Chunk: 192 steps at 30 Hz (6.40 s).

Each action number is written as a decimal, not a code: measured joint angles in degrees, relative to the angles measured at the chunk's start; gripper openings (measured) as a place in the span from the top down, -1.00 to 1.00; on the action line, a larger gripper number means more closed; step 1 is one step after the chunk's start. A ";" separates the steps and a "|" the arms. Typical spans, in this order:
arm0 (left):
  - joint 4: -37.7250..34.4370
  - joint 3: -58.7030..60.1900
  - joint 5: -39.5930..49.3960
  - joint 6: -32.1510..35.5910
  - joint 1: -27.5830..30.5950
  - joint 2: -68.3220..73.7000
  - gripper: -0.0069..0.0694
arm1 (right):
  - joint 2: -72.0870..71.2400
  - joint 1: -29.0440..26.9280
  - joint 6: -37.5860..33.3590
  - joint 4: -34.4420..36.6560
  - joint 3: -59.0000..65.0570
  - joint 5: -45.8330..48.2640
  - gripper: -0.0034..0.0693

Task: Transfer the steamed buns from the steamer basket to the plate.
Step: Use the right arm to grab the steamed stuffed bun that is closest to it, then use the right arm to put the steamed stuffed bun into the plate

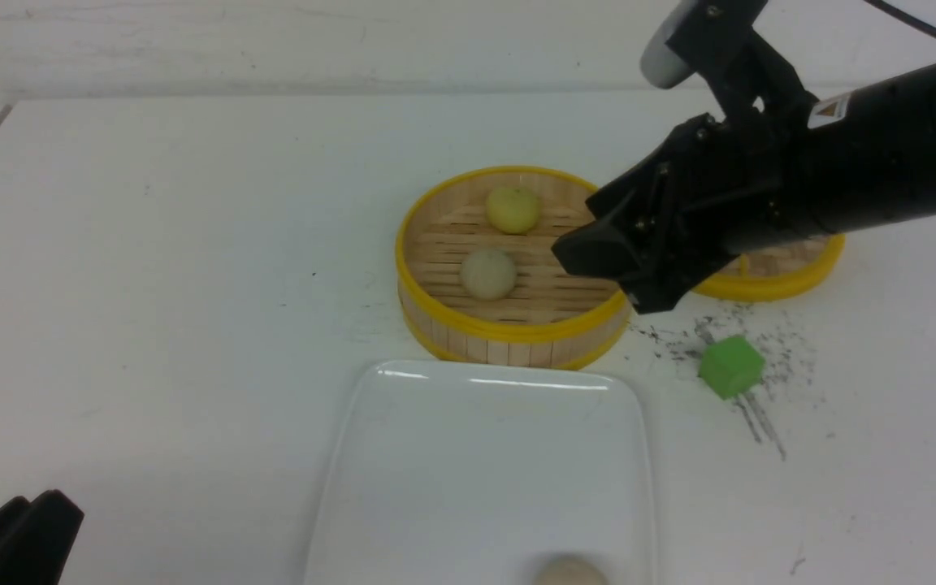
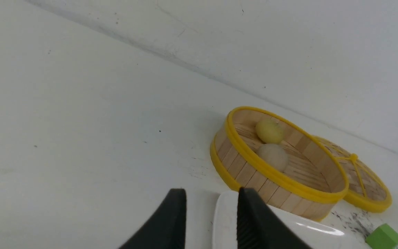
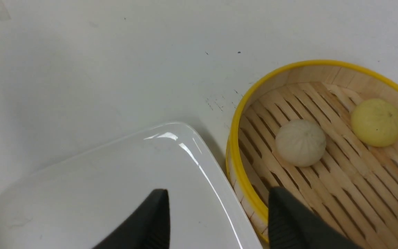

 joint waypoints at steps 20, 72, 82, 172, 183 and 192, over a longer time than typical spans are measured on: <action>-2.57 0.00 -0.03 0.61 0.00 0.00 0.19 | 0.70 0.00 1.68 1.63 -2.30 -4.64 -0.11; -2.06 0.00 -0.07 1.04 0.00 0.00 0.19 | 43.71 -11.12 -4.21 5.05 -41.67 11.75 -0.11; -1.67 0.00 -0.02 1.04 0.00 0.00 0.19 | 43.71 -10.72 -4.96 8.75 -41.97 2.82 -0.11; -1.33 0.00 0.03 1.09 0.00 0.00 0.19 | 17.07 -9.13 9.23 -14.63 -31.73 38.32 0.87; -1.33 0.00 0.15 1.09 0.00 0.00 0.19 | 17.07 -7.35 -1.95 -1.96 -4.92 27.76 0.87; -0.84 0.00 0.45 1.09 0.00 0.00 0.19 | 17.54 -4.90 -9.51 8.13 -0.77 21.34 0.86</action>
